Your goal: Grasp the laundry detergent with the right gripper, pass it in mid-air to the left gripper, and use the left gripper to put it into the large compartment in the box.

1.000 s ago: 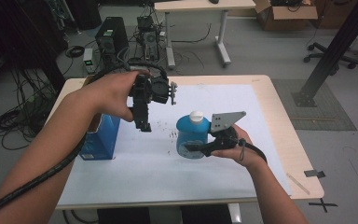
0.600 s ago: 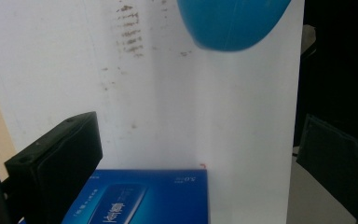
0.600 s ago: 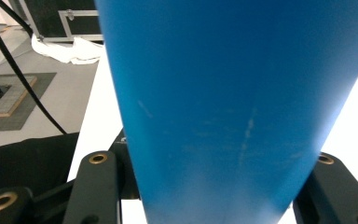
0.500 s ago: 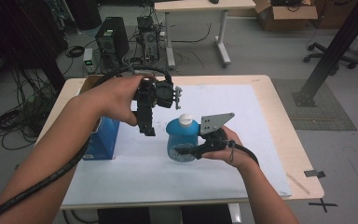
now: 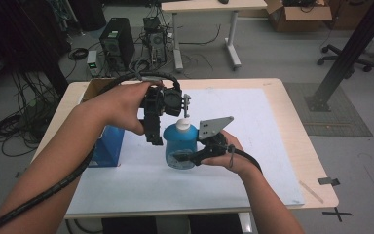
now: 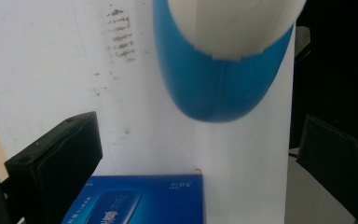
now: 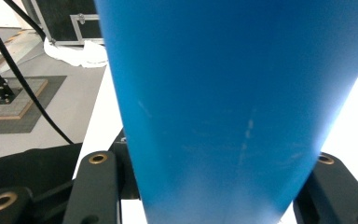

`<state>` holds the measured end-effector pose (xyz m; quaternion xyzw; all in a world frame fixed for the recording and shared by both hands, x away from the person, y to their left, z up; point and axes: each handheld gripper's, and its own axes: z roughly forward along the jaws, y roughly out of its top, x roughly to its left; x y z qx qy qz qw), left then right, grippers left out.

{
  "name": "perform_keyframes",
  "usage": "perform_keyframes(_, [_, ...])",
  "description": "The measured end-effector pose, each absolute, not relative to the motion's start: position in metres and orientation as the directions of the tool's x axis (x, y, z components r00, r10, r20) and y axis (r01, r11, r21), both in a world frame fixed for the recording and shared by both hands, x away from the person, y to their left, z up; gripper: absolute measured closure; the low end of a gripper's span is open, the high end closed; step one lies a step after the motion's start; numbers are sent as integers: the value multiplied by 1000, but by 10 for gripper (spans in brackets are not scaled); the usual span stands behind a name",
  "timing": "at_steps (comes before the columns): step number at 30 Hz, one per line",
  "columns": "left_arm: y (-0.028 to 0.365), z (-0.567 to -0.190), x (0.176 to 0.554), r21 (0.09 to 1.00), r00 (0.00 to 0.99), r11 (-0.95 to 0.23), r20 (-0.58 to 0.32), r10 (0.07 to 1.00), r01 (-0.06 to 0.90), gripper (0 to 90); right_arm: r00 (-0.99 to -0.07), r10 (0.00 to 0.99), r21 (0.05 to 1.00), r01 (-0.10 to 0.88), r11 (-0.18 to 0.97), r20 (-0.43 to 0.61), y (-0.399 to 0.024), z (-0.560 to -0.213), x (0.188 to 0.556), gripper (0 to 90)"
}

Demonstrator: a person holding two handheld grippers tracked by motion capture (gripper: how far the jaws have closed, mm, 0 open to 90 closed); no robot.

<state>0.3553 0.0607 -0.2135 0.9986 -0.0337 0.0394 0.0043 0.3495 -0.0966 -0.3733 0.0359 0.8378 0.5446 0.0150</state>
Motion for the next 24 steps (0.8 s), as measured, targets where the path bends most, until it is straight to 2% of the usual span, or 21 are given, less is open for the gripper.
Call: perform_keyframes(24, [55, -229, 349, 5, 995, -996, 58, -87, -88, 2, -998, 63, 916, 38, 400, 14, -69, -377, 349, 456])
